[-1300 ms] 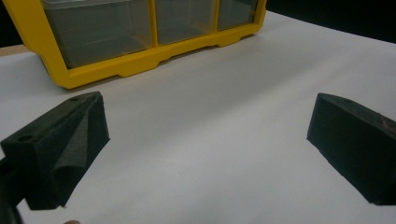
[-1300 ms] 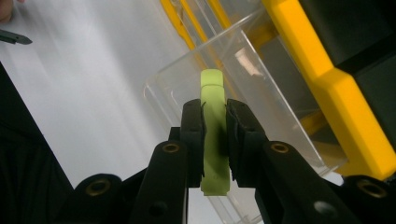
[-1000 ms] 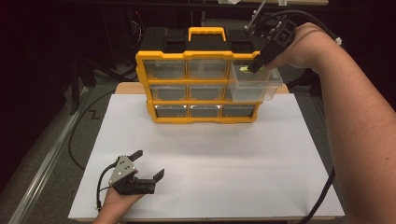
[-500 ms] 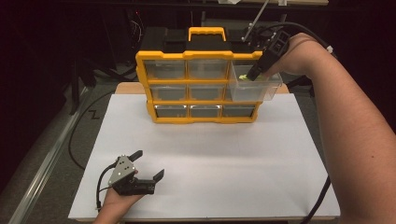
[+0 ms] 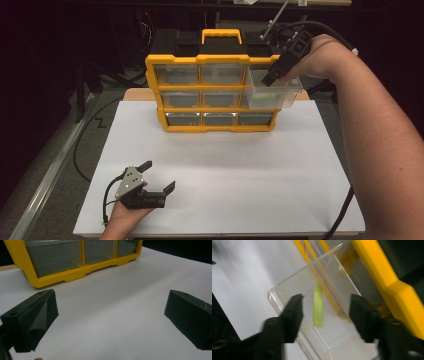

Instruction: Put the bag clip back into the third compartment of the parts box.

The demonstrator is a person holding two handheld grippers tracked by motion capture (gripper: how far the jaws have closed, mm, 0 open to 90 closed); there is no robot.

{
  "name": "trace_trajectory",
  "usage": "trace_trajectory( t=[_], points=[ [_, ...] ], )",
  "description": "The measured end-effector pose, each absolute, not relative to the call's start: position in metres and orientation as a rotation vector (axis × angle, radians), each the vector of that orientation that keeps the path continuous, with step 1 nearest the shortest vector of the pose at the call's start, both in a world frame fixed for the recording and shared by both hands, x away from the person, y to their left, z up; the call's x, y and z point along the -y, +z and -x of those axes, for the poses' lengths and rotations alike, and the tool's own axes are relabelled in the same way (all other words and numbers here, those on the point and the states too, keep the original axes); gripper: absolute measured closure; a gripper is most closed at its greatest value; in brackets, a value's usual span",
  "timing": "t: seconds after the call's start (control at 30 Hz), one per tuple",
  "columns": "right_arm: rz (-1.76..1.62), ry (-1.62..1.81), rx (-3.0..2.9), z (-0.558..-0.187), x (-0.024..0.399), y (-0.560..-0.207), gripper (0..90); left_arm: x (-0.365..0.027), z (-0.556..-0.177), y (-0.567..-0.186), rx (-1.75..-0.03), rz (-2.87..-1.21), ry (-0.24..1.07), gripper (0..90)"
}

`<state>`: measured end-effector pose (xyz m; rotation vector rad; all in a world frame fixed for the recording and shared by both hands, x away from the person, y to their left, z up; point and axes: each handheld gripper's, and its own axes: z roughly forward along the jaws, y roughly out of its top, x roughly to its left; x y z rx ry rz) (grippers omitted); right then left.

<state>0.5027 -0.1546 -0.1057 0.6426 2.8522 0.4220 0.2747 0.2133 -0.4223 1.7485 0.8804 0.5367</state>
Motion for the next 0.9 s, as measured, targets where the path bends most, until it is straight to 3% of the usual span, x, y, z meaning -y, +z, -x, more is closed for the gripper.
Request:
trace_trajectory(
  t=[0.23, 0.9],
  points=[
    [-0.65, 0.466, -2.832, -0.479, 0.166, -0.087, 35.7, -0.214, -0.277, -0.423, -0.891, -1.76, 0.54, 0.2],
    [-0.759, 0.441, -2.812, -0.418, 0.219, -0.106, 24.3, -0.213, -0.276, -0.422, -0.893, -1.759, 0.543, 0.2]
  ],
)
